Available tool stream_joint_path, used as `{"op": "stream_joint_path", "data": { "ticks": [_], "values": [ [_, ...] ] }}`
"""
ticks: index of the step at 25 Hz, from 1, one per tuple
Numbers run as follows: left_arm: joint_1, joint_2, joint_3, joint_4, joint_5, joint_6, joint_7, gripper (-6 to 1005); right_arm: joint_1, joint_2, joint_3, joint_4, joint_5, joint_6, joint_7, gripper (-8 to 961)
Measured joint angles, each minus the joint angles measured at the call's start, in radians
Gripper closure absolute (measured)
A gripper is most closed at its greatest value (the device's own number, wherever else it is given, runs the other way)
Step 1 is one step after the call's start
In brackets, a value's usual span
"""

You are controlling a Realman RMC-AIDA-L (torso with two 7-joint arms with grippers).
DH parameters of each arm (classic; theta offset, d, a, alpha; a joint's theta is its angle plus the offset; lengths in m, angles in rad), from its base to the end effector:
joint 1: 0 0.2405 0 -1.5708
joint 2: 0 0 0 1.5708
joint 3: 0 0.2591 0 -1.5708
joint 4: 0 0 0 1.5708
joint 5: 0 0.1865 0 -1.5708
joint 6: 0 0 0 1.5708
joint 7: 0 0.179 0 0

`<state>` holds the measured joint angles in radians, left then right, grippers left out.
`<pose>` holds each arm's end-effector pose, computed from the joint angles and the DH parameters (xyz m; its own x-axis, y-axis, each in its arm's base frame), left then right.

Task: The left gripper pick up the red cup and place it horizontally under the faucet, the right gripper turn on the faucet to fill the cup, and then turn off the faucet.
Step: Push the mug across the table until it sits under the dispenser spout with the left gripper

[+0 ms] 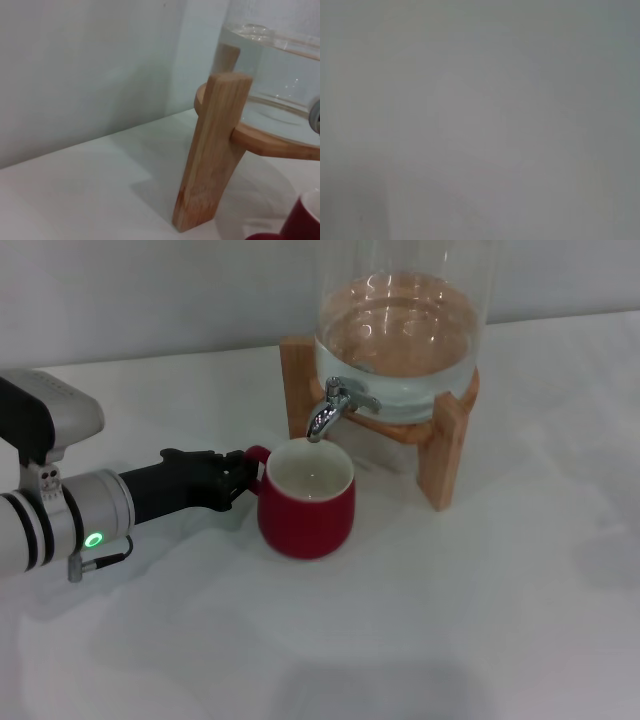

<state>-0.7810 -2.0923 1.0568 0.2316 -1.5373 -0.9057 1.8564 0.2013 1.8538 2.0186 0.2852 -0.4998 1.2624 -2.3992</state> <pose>-0.2182 0.3917 -0.1123 0.7873 0.4372 0.4348 0.5860 -0.7499 -0.3070 0.3813 0.3084 0.1325 0.6282 0.0654 -0.7753 -0.7626 -0.1459 -0.6303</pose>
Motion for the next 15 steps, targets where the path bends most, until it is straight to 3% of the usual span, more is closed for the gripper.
{"op": "stream_joint_path", "data": {
  "ticks": [10,15],
  "values": [
    [0.006,0.000,0.000,0.006,0.000,-0.001,-0.025,768,-0.002,0.001,0.000,-0.001,0.002,0.000,0.000,231],
    [0.010,0.001,0.000,0.006,0.000,-0.018,-0.025,662,-0.003,0.001,0.000,-0.002,0.004,0.000,0.000,231]
  ]
}}
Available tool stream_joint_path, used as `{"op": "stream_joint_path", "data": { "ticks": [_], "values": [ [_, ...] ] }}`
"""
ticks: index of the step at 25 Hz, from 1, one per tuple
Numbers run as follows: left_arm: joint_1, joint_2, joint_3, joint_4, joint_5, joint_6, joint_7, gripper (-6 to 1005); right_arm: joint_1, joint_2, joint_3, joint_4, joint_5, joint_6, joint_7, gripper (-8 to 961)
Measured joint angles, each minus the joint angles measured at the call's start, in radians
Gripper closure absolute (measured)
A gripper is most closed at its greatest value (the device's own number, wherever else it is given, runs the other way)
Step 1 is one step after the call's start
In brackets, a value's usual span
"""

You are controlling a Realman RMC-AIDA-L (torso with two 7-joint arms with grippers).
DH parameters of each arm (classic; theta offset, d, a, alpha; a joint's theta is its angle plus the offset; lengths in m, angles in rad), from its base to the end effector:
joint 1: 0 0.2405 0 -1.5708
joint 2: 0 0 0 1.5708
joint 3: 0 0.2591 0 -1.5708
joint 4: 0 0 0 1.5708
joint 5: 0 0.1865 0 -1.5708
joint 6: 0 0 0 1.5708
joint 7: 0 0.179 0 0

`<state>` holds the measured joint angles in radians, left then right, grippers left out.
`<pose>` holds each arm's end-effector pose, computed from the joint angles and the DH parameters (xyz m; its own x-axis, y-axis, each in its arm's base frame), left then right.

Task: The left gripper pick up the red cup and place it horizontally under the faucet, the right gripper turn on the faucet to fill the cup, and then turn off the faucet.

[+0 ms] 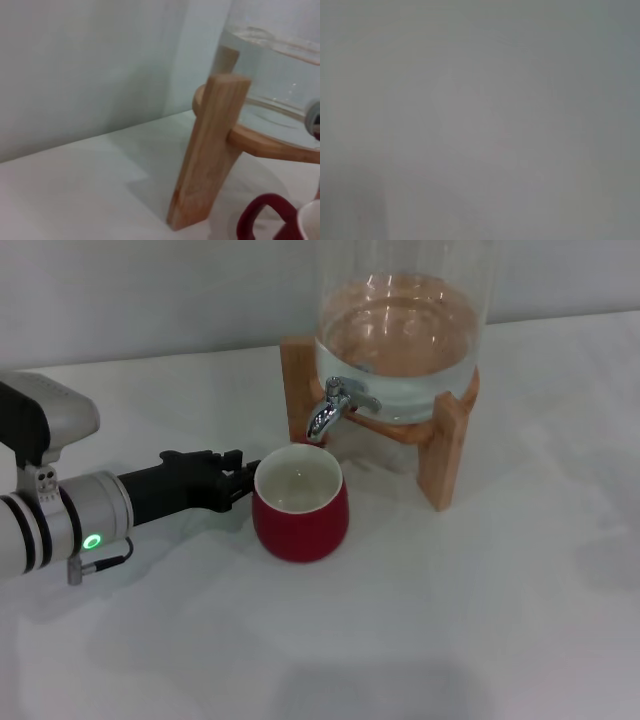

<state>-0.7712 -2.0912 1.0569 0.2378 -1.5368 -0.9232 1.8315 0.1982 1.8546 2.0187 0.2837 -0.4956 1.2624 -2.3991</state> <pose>-0.2189 0.3891 -0.1114 0.7700 0.4553 0.4470 0.6053 -0.7428 -0.2861 0.3826 0.3071 0.1327 0.6260 0.0647 -0.7771 -0.7654 -0.1400 -0.6282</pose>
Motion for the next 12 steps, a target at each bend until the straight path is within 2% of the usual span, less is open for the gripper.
{"op": "stream_joint_path", "data": {
  "ticks": [7,12],
  "values": [
    [0.036,0.005,0.000,0.009,0.002,-0.035,-0.002,637,0.000,0.000,0.000,0.000,0.001,0.000,0.000,231],
    [0.099,0.003,0.012,0.086,0.007,-0.046,-0.052,619,0.000,0.000,0.000,0.000,-0.001,0.000,0.001,231]
  ]
}}
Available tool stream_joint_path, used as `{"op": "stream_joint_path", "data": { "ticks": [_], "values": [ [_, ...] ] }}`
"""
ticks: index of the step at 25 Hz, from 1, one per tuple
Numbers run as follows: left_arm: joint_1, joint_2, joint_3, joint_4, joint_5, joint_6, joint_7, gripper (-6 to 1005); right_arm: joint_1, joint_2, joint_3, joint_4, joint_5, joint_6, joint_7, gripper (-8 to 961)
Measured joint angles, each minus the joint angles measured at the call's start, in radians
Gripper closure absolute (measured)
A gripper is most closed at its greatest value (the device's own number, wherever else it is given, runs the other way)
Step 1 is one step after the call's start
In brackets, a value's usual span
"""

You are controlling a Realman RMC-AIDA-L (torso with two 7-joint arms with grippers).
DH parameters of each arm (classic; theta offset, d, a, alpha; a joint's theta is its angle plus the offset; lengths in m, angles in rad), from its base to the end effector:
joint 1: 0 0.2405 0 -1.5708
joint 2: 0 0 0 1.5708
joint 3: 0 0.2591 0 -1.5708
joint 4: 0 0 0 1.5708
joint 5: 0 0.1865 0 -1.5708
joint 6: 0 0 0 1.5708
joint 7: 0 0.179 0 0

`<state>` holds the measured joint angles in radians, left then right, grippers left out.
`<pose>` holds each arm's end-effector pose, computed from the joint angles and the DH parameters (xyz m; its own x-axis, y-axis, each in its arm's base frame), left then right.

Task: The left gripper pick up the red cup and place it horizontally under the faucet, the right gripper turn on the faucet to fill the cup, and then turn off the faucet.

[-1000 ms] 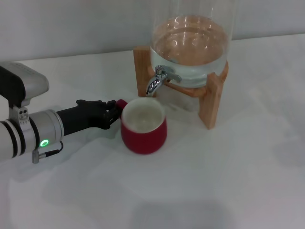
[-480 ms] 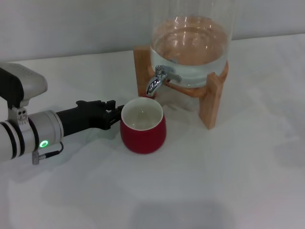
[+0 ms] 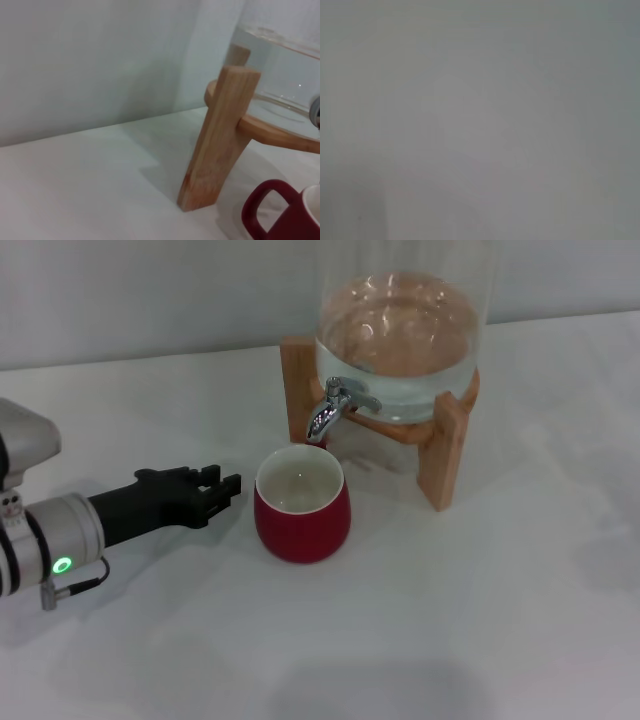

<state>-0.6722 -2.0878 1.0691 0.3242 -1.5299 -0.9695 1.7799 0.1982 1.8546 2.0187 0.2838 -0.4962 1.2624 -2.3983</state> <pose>-0.2380 0.3763 -0.0998 0.7338 0.4847 0.4760 0.6469 -0.7125 -0.2718 0.3825 0.3071 0.1326 0.6256 0.0643 -0.7775 -0.7657 -0.1405 -0.6277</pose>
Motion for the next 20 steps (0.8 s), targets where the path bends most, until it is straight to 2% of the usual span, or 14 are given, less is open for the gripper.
{"op": "stream_joint_path", "data": {
  "ticks": [9,14,20],
  "values": [
    [0.066,0.001,0.013,0.049,-0.005,-0.016,-0.022,587,-0.001,0.000,0.000,0.001,-0.005,0.000,0.001,231],
    [0.153,-0.001,0.013,0.147,-0.030,-0.035,-0.063,569,-0.002,-0.002,0.000,0.001,-0.005,0.000,0.005,231],
    [0.264,0.003,0.012,0.239,-0.168,-0.093,-0.048,547,-0.002,-0.006,-0.002,0.002,-0.006,0.000,0.009,231]
  ]
}}
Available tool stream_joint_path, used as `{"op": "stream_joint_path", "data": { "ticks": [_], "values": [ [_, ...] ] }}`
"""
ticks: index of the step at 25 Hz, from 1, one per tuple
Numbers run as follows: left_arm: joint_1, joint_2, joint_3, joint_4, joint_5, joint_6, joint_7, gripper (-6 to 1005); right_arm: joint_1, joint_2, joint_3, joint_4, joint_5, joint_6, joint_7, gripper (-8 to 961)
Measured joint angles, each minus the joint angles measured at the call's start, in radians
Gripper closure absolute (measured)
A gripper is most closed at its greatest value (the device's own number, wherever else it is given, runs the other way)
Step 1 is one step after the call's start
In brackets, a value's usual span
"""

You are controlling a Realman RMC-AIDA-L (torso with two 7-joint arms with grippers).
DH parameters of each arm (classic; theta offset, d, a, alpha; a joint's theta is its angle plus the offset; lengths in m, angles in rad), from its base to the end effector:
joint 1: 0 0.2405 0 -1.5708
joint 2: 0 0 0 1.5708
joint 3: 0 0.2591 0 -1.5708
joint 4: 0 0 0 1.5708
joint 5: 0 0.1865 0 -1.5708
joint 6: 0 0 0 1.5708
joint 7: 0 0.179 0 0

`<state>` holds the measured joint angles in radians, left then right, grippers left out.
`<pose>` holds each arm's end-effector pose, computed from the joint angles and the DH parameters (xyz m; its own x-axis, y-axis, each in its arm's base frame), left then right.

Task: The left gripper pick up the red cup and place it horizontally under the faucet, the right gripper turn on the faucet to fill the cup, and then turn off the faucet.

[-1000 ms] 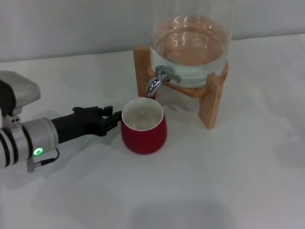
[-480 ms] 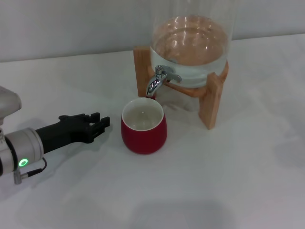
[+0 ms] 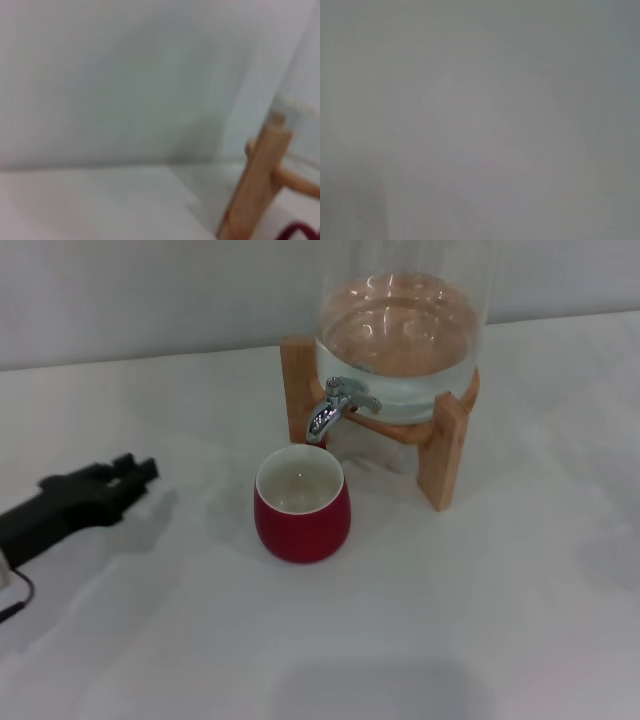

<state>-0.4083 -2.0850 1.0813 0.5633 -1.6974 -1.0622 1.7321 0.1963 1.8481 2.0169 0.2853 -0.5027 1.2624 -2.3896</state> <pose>-0.2703 0.3530 -0.0481 0.5945 0.4508 0.6659 0.7561 -0.5953 -0.2720 0.3832 0.3066 0.1342 0.6268 0.0592 -0.7770 -0.7646 -0.1453 -0.6279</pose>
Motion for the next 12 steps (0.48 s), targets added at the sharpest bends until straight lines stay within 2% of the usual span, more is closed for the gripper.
{"op": "stream_joint_path", "data": {
  "ticks": [4,8,12],
  "values": [
    [0.048,0.000,0.000,0.045,-0.071,-0.042,0.038,533,0.000,-0.003,-0.004,0.000,-0.001,0.000,0.002,231],
    [0.053,0.000,-0.004,0.048,-0.096,-0.056,0.054,518,-0.010,-0.007,-0.005,-0.001,-0.001,-0.001,0.015,231],
    [0.069,0.002,-0.005,0.056,-0.163,-0.055,0.059,504,-0.021,-0.023,-0.004,-0.002,-0.016,-0.003,0.052,231]
  ]
}}
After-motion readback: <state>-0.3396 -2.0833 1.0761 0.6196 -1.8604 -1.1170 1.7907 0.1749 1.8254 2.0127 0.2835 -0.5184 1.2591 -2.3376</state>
